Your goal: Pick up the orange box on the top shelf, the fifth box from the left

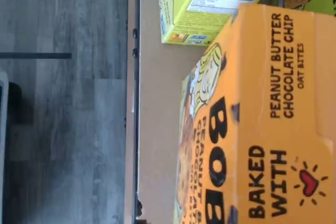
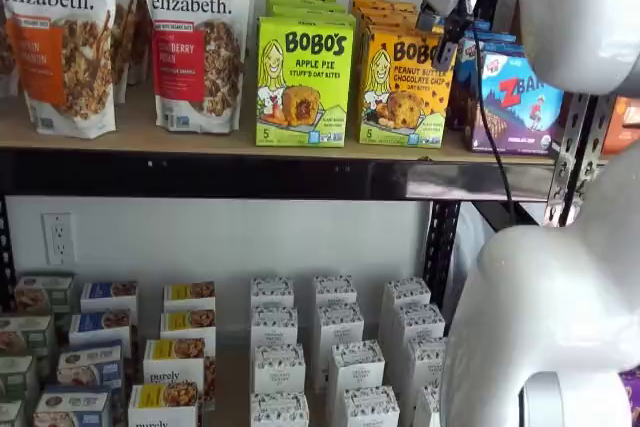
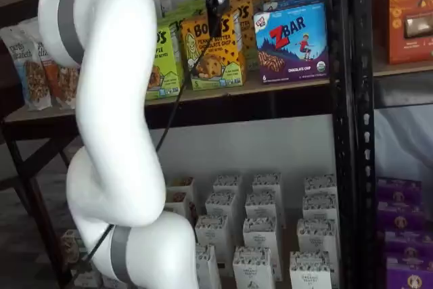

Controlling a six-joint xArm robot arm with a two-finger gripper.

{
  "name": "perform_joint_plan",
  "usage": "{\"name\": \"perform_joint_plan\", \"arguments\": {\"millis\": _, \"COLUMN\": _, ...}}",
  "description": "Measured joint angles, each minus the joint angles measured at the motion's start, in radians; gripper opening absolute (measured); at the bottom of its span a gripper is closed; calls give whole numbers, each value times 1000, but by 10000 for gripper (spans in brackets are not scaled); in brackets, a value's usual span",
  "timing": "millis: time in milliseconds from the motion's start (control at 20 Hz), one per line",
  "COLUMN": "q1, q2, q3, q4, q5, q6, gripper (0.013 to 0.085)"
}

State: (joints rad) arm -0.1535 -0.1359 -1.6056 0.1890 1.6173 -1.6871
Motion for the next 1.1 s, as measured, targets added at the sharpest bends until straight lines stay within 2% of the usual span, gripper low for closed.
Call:
{"name": "perform_joint_plan", "arguments": {"millis": 250, "q1": -1, "q2": 22, "q3": -31, "q4": -6, "q5": 34, "q6": 0, "gripper": 850}}
{"name": "perform_joint_plan", "arguments": {"millis": 550, "q1": -4, "q2": 25, "q3": -33, "q4": -1, "q5": 34, "q6": -2, "gripper": 850}}
{"name": "perform_joint_plan", "arguments": {"millis": 1100, "q1": -10, "q2": -9, "q3": 27, "q4": 13, "q5": -27, "q6": -11, "gripper": 850}}
